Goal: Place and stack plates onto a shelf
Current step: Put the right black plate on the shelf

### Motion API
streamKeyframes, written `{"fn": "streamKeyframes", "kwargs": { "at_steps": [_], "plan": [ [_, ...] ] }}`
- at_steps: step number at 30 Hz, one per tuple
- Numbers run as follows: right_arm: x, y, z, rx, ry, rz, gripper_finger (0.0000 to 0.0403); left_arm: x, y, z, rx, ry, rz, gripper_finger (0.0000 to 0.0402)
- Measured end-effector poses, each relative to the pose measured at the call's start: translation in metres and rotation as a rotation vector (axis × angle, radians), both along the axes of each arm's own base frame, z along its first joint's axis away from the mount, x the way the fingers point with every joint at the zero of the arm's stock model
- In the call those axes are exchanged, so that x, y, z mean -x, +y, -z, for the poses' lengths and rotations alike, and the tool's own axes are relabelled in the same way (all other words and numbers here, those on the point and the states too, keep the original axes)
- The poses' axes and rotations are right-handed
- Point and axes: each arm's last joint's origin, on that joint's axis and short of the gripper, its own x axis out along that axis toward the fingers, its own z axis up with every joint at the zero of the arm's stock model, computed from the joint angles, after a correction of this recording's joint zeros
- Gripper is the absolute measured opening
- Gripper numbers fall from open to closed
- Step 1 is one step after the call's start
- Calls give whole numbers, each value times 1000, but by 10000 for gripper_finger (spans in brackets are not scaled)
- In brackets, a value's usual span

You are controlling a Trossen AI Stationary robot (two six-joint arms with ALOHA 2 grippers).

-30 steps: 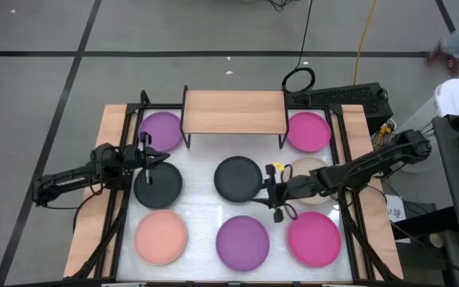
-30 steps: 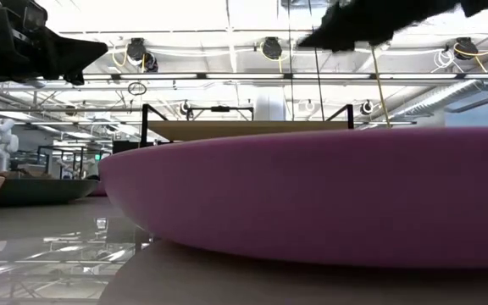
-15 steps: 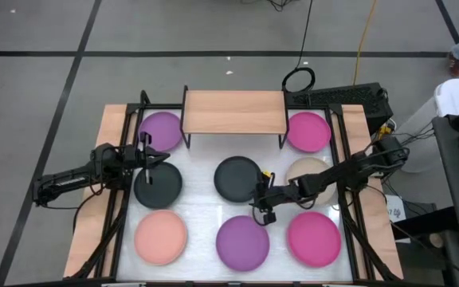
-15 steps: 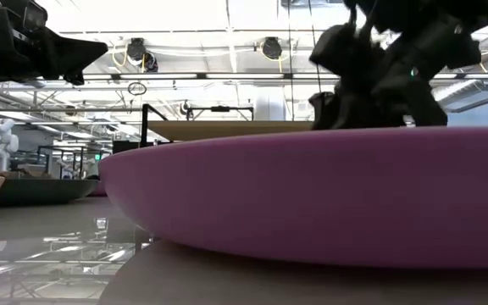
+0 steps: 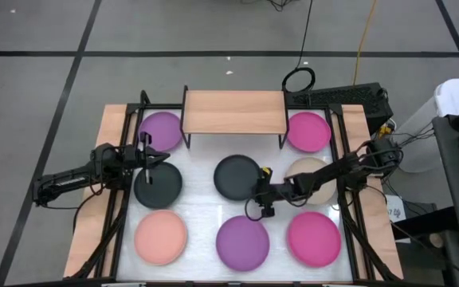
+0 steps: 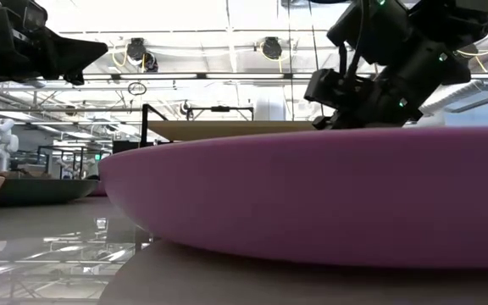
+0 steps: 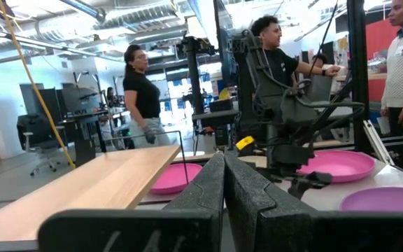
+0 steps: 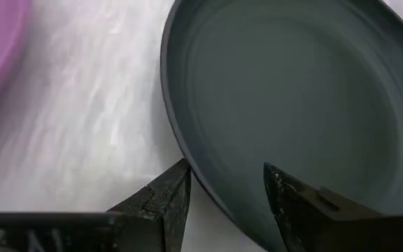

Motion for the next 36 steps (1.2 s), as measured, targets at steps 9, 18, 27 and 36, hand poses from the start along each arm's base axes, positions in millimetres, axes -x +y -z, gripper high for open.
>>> {"fn": "streamKeyframes", "kwargs": {
  "at_steps": [9, 18, 27, 36],
  "plan": [
    [1, -1, 1, 6, 17, -7, 63, 0, 0, 0, 0, 0, 0, 15],
    [-5, 5, -20, 31, -99, -73, 3, 0, 0, 0, 0, 0, 0, 15],
    [0, 4, -116, 126, -523, -122, 2, 0, 0, 0, 0, 0, 0, 15],
    [25, -49, -174, 379, -695, 122, 1, 0, 0, 0, 0, 0, 0, 15]
  ]
}}
